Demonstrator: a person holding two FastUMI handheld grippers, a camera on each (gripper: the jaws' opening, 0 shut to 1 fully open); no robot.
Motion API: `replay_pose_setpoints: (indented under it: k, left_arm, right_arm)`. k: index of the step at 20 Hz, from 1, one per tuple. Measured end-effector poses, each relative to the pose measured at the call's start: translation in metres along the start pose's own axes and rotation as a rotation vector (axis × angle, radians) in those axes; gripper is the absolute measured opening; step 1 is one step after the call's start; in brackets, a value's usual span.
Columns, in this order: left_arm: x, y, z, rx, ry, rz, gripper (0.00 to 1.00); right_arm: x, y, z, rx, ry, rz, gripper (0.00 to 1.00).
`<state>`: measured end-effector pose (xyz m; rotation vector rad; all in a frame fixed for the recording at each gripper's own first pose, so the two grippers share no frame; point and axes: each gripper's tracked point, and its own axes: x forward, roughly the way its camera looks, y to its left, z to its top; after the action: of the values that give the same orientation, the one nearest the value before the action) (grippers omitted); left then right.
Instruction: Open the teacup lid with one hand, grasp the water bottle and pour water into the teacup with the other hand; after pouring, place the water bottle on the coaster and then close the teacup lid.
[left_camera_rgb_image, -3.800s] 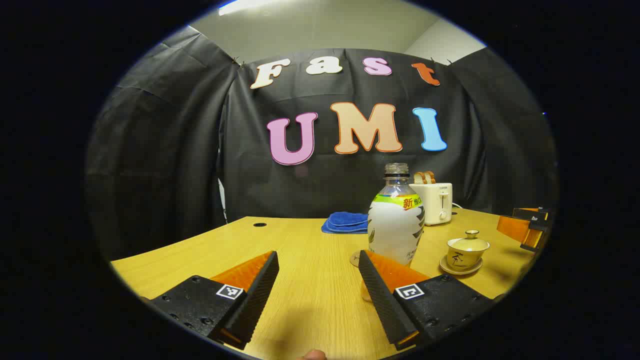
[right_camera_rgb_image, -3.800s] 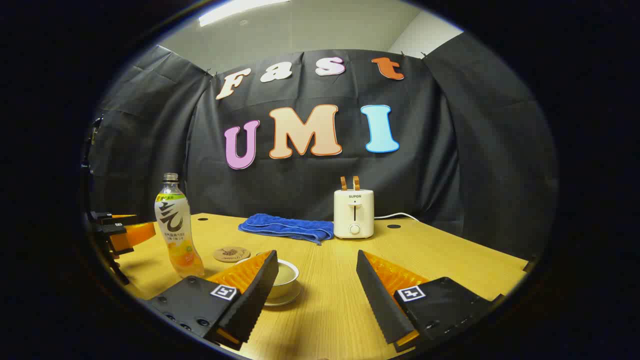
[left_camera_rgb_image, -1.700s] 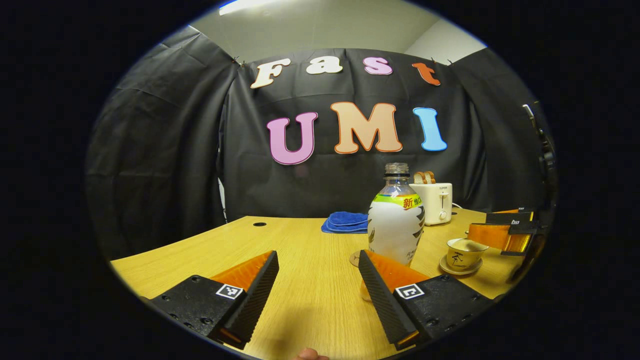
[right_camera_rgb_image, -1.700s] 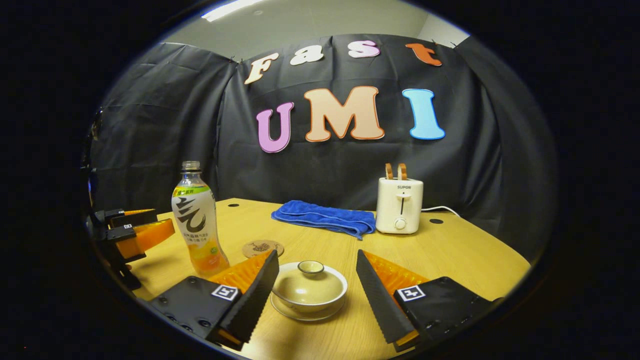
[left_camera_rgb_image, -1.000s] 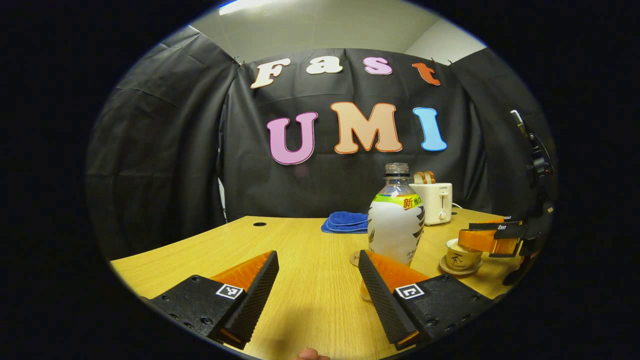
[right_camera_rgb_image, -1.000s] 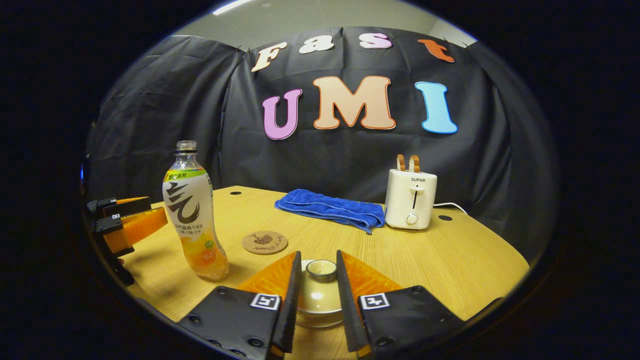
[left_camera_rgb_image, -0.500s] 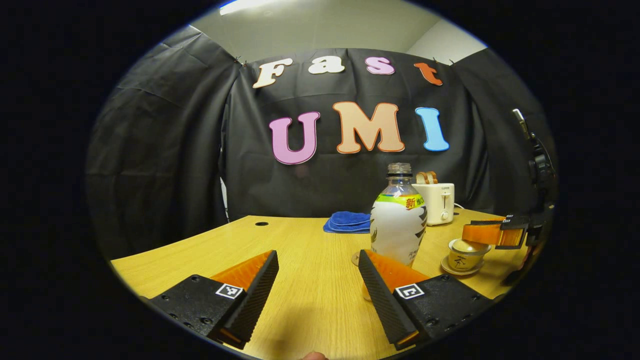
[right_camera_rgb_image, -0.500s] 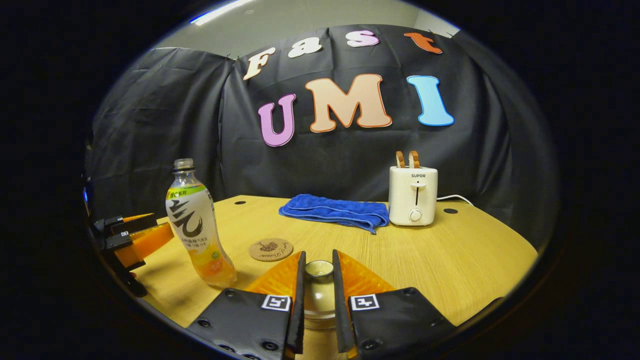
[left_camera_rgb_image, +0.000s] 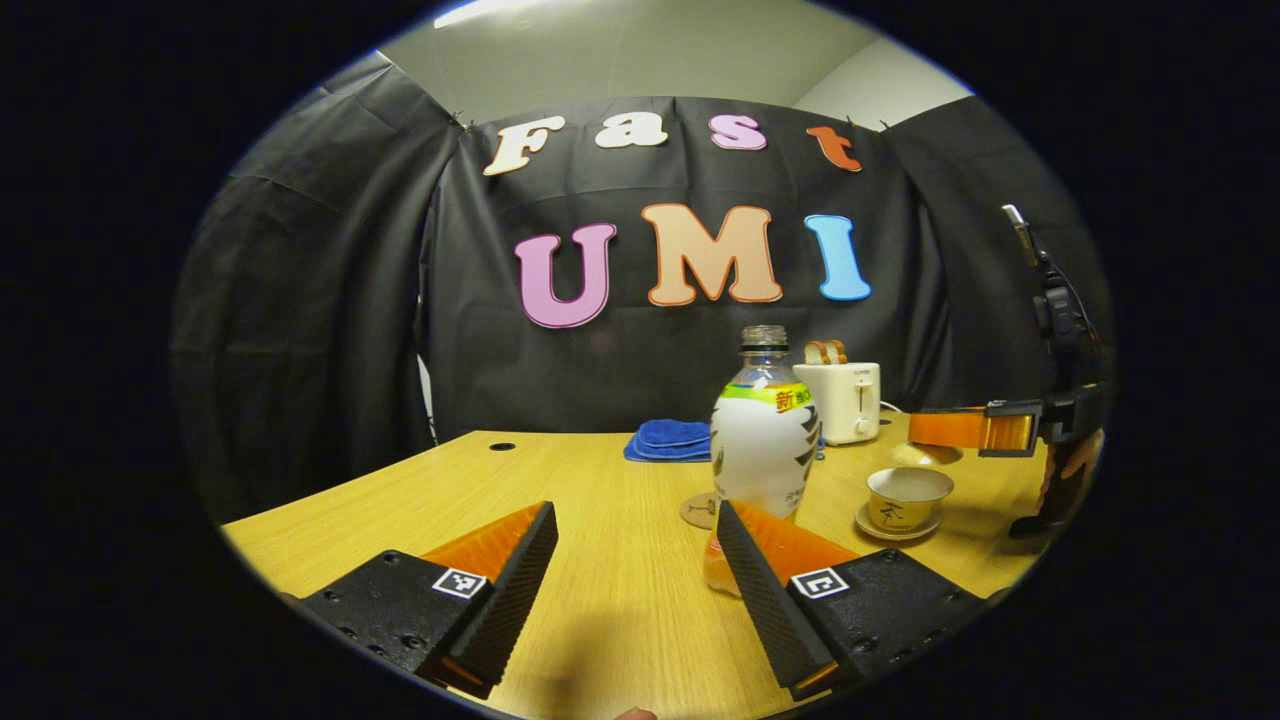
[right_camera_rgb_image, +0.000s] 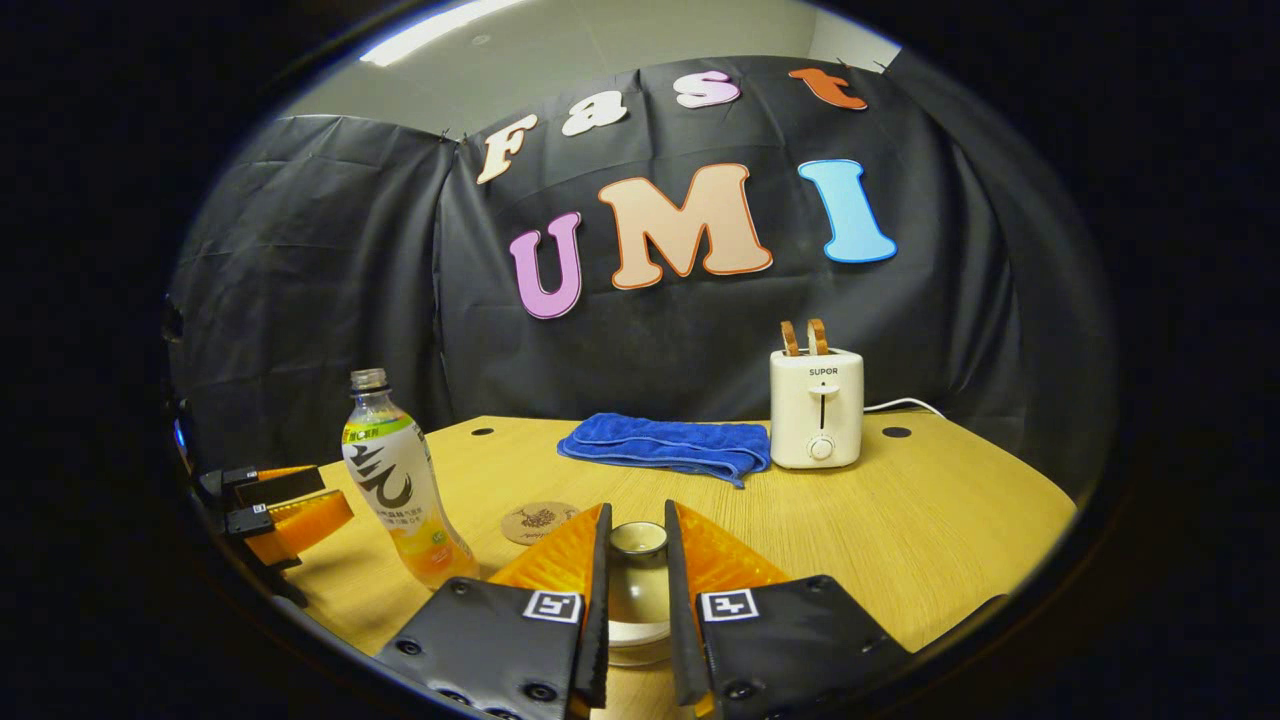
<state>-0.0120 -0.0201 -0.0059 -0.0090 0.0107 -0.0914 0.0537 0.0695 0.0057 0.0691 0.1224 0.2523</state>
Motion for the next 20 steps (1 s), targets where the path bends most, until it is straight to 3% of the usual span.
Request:
replay_pose_setpoints:
  k: [6,15,20]
  left_arm:
    - [0.000,-0.037,-0.006,-0.027,0.047,-0.126,0.94]
    - [0.023,-0.065,-0.013,-0.048,0.101,-0.185,0.94]
    - [0.037,-0.074,-0.016,-0.005,0.117,-0.198,0.87]
  right_arm:
    - [-0.010,-0.007,0.008,0.014,-0.015,-0.003,0.29]
    - [-0.035,-0.041,0.022,0.010,-0.044,-0.055,0.29]
    - [-0.042,-0.054,0.026,0.027,-0.059,-0.075,0.29]
